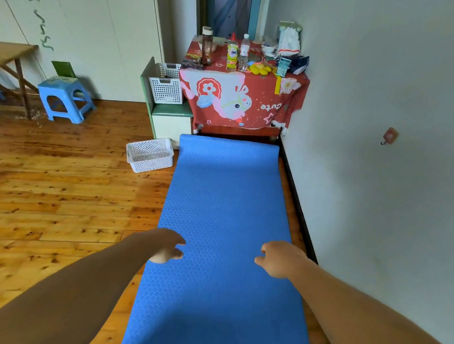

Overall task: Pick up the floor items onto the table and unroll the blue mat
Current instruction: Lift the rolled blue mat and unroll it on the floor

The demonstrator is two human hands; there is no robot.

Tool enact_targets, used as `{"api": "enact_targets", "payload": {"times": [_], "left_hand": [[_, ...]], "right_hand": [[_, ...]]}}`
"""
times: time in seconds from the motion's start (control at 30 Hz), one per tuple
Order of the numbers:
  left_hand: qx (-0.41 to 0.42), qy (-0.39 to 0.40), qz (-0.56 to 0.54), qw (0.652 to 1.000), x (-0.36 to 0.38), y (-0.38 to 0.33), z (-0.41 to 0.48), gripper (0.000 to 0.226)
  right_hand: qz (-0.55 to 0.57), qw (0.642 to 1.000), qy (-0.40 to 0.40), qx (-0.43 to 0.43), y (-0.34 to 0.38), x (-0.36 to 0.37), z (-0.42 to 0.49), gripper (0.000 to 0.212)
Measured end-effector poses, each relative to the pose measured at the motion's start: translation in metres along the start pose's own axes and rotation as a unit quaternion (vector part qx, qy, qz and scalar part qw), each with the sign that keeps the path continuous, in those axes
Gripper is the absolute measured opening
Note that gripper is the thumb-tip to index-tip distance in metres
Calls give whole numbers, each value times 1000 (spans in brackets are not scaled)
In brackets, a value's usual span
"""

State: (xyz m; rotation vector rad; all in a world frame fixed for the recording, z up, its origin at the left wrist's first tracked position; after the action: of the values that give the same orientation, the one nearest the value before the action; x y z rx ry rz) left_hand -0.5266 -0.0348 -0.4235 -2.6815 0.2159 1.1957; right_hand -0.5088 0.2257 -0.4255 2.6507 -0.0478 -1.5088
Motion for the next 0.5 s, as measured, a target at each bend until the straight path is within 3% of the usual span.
{"api": "enact_targets", "payload": {"times": [0.33, 0.5], "left_hand": [[-1, -37, -17, 999, -45, -8, -24, 61], [21, -92, -9, 996, -91, -20, -41, 65]], "right_hand": [[18, 999, -48, 0, 8, -46, -13, 55], [48, 995, -90, -1, 14, -91, -23, 62]]}}
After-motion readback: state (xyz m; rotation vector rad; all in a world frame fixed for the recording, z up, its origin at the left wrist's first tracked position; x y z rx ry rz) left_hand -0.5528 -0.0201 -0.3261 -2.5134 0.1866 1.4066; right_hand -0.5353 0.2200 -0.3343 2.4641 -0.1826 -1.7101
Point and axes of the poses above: each hand's wrist, its own z-axis towards the middle knuckle, its own x-axis out of the palm, y = z × x, the point moved 9 cm from there along z, towards the middle knuckle, and after that the axes turned 2 degrees about -y, right-handed, at the moved point
